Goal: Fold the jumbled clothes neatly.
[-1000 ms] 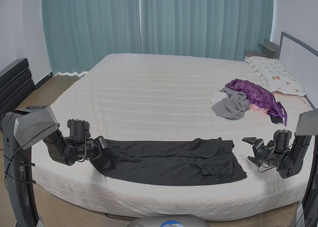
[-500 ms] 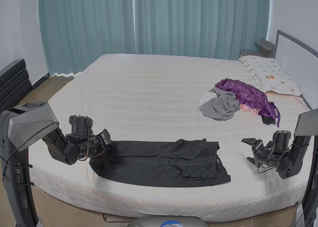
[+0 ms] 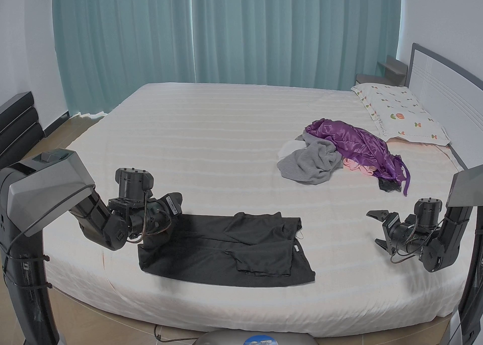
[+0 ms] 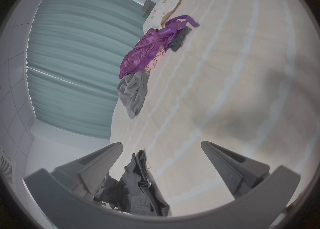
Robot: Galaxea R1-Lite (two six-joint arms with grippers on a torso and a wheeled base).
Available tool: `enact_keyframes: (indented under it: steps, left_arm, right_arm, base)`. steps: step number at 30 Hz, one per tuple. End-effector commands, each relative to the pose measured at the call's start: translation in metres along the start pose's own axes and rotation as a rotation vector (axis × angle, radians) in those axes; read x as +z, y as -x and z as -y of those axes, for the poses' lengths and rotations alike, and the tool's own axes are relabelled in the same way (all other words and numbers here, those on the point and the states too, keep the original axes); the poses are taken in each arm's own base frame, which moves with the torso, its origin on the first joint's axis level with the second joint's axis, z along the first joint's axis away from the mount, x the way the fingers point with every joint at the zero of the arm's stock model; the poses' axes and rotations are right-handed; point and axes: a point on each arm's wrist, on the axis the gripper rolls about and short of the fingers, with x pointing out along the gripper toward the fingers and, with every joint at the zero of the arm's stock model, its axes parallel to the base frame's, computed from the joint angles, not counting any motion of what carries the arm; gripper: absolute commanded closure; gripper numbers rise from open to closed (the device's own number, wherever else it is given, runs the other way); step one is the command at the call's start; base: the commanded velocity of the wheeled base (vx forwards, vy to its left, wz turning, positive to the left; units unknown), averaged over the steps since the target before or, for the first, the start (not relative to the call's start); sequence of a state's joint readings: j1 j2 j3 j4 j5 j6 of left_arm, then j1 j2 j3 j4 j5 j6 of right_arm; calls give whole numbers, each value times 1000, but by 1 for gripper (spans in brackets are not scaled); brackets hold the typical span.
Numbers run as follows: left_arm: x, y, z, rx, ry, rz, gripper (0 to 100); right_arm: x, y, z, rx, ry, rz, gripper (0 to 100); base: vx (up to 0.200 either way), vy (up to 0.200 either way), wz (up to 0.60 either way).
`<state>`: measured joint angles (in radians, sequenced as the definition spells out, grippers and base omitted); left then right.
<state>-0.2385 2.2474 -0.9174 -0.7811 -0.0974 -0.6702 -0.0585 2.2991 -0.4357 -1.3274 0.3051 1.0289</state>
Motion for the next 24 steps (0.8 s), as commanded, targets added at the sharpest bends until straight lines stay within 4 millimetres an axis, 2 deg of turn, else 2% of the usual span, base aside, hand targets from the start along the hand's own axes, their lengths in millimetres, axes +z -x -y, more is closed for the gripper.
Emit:
enact_keyframes:
  steps: [1,9,15,24]
  left_arm:
    - [-4,-3,11,-26,-16,-5,100]
    - [-14,-10,41,-76,-56,-46,100]
    - [-35,-21,58,-83,-88,-96,100]
    - [-68,-36,73,-50,-135,-143,100]
  right_arm:
    - [0,0,0,1,0,0,0]
    - [-1,0,0,-1,1,-3,0]
    - [-1,0,0,0,2,-2,0]
    - [-1,0,0,-2,1,-1,0]
  base:
    - [0,-200,0]
    - [0,-200,0]
    - [0,0,0]
    - [0,0,0]
